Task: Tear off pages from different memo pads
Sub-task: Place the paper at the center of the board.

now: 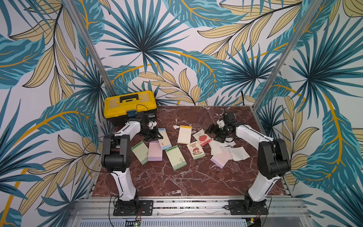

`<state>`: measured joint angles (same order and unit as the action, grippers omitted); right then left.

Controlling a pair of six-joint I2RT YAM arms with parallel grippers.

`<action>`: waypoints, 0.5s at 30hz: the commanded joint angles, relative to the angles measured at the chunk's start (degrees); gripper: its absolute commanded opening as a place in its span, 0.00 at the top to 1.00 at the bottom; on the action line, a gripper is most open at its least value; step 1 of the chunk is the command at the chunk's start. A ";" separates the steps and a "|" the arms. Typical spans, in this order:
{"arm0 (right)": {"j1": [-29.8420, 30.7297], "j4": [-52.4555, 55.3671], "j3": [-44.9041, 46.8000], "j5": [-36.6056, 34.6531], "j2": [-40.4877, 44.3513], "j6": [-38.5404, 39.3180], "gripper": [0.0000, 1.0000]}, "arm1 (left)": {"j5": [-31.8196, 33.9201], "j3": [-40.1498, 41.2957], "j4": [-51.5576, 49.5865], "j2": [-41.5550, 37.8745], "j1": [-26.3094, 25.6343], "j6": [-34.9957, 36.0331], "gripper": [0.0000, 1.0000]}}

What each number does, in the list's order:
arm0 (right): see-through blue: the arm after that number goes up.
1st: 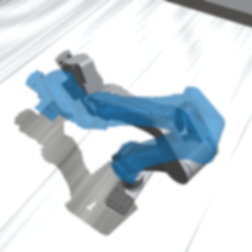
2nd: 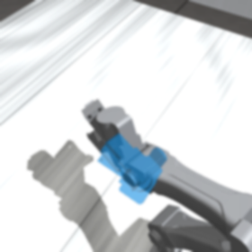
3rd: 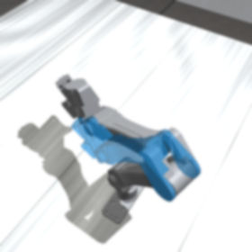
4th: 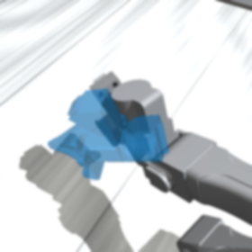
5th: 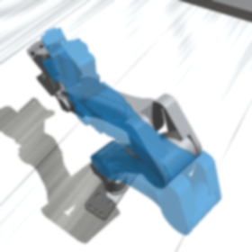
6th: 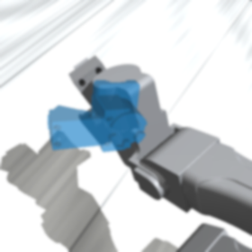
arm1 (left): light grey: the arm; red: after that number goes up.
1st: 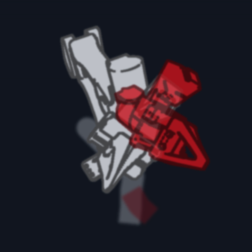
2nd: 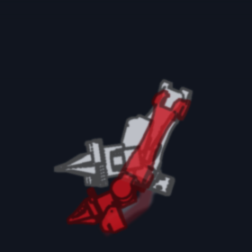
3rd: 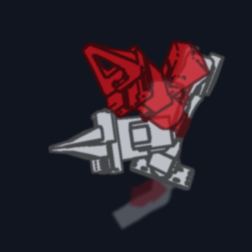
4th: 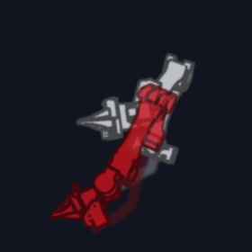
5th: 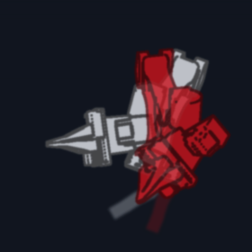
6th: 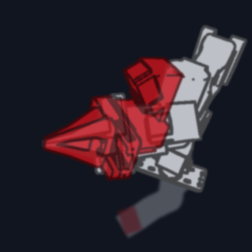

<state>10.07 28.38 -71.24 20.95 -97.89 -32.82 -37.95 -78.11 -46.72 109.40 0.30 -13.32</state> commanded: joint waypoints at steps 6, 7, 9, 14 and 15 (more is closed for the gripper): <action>-0.81 13.25 7.26 -14.76 12.58 7.48 0.01 | 15.98 -2.40 -6.20 -1.52 1.29 1.73 0.55; -1.11 14.59 8.40 -14.90 14.12 6.66 0.01 | 17.05 -2.40 -6.19 -2.36 1.41 1.65 0.53; -1.61 17.39 10.43 -15.91 16.94 4.57 0.03 | 18.21 -2.32 -5.54 -5.30 1.44 2.04 0.50; -2.64 17.45 16.88 -11.19 21.80 -0.16 0.21 | 16.39 -0.74 -1.79 -14.33 -1.18 2.82 0.44; -2.84 16.05 18.13 -9.69 22.07 -0.40 0.25 | 15.37 -0.57 -1.69 -15.32 -2.37 3.10 0.44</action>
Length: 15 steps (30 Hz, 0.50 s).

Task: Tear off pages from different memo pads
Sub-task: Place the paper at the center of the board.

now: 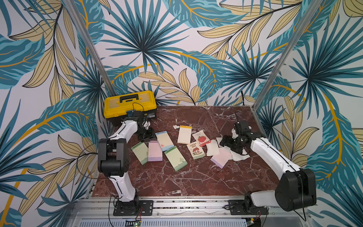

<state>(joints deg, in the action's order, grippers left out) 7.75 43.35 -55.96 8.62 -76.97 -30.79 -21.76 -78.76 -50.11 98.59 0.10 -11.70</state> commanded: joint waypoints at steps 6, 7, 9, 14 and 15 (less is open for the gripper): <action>-2.98 -4.95 6.03 7.48 -2.33 -2.99 0.75 | -1.14 2.06 2.88 -7.44 -12.88 1.10 0.45; -3.57 -6.09 6.19 7.87 -3.46 -2.95 0.79 | -0.76 2.69 3.77 -7.68 -14.25 0.38 0.45; -4.69 -7.77 6.07 8.42 -5.77 -3.20 0.84 | -0.56 3.75 5.39 -7.80 -16.11 -0.42 0.45; -6.62 -11.08 4.61 8.66 -12.22 -2.61 0.93 | -0.61 3.57 7.81 -6.55 -20.21 -2.00 0.45; -7.14 -11.00 4.10 8.43 -13.58 -2.62 0.95 | -0.70 3.10 8.00 -5.99 -21.03 -2.21 0.44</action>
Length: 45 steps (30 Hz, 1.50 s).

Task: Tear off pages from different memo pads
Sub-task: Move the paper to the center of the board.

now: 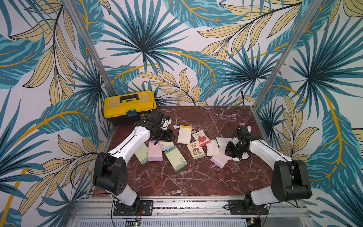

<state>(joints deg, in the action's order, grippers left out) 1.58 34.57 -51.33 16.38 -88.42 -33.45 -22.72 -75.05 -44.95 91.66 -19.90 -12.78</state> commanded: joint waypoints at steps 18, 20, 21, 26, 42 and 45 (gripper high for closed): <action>-9.56 7.29 -1.71 -20.82 1.16 -2.00 1.00 | 1.08 -3.35 2.17 3.31 -5.34 -2.83 0.44; -10.73 7.72 -1.94 -20.70 2.01 -1.73 1.00 | 0.93 -3.44 1.81 3.04 -5.42 -2.61 0.44; -11.10 7.64 -1.93 -20.43 2.63 -1.36 1.00 | 0.72 -3.54 1.72 2.84 -5.34 -2.61 0.44; -12.21 8.10 -1.93 -16.37 4.43 0.74 1.00 | -0.56 -3.55 2.14 1.68 -6.32 -2.95 0.44; -12.51 7.83 -0.16 2.70 7.72 10.93 0.20 | -3.97 -1.21 10.14 1.74 -14.09 -10.56 0.43; -12.49 6.61 -1.24 2.00 5.16 13.07 0.04 | -3.55 -1.04 12.10 2.57 -16.33 -12.52 0.43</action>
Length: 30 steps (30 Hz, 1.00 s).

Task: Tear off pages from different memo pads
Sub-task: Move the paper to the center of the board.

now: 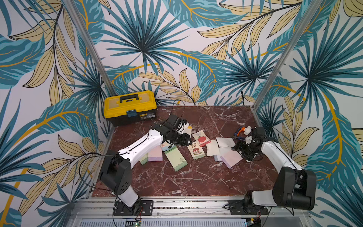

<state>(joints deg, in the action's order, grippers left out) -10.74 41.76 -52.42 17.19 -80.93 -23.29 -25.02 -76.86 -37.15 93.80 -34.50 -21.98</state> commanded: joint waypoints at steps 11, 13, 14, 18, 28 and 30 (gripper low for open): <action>0.81 -12.27 4.70 9.94 -0.33 -3.29 0.00 | -0.80 0.28 5.24 0.32 -2.33 -5.59 0.43; 0.77 -13.02 6.07 7.74 -1.46 -4.89 0.01 | -1.06 -0.33 5.39 0.96 -2.37 -6.37 0.43; 0.79 -12.78 6.40 6.18 -2.45 -5.16 0.01 | -1.40 -0.62 5.66 1.33 -2.39 -6.71 0.43; 0.25 -15.90 8.67 2.49 -4.86 -7.34 0.00 | -2.26 -2.09 5.45 2.74 -2.40 -6.43 0.43; -2.79 -15.34 11.87 -4.67 -7.17 -10.70 0.01 | -2.18 -1.60 3.56 1.92 -2.38 -5.20 0.43; -3.91 -13.04 11.76 -8.04 -5.43 -10.74 0.01 | -1.80 -1.41 2.81 1.54 -2.36 -4.84 0.43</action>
<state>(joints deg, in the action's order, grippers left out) -12.45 22.85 -44.73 19.86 -84.36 -33.04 -26.81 -77.19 -32.91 96.23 -36.97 -27.88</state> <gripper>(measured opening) 0.991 0.570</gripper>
